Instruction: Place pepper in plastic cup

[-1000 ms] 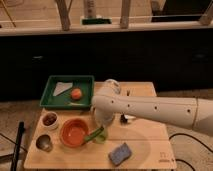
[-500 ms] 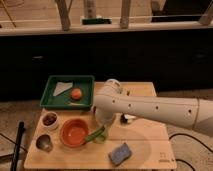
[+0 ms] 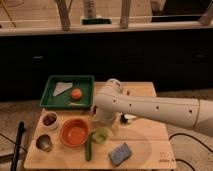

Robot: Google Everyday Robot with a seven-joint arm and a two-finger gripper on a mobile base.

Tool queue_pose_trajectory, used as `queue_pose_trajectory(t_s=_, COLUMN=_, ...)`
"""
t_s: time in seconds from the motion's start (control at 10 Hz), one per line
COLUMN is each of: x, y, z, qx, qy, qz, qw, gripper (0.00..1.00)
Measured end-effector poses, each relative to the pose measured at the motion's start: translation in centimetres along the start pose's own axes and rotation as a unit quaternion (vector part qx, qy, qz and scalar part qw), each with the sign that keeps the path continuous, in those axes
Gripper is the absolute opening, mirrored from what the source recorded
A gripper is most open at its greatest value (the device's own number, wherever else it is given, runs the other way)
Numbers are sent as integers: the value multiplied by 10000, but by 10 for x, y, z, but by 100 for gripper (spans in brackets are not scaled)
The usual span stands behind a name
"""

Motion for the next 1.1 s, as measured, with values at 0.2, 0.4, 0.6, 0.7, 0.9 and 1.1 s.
queue_pose_trajectory(t_s=0.2, x=-1, y=0, z=0, qx=0, qy=-7, qz=-15, qw=10000, gripper=80)
queue_pose_trajectory(t_s=0.4, x=-2, y=0, z=0, qx=1, qy=-12, qz=-27, qw=10000, gripper=80)
queue_pose_trajectory(t_s=0.6, x=-3, y=0, z=0, qx=42, qy=-25, qz=-18, qw=10000, gripper=80)
queue_pose_trajectory(t_s=0.7, x=-3, y=0, z=-1, qx=59, qy=-31, qz=-8, qw=10000, gripper=80)
queue_pose_trajectory(t_s=0.9, x=-1, y=-1, z=-2, qx=105, qy=-45, qz=6, qw=9999, gripper=80)
queue_pose_trajectory(t_s=1.1, x=0, y=-2, z=-3, qx=131, qy=-56, qz=-13, qw=9999, gripper=80)
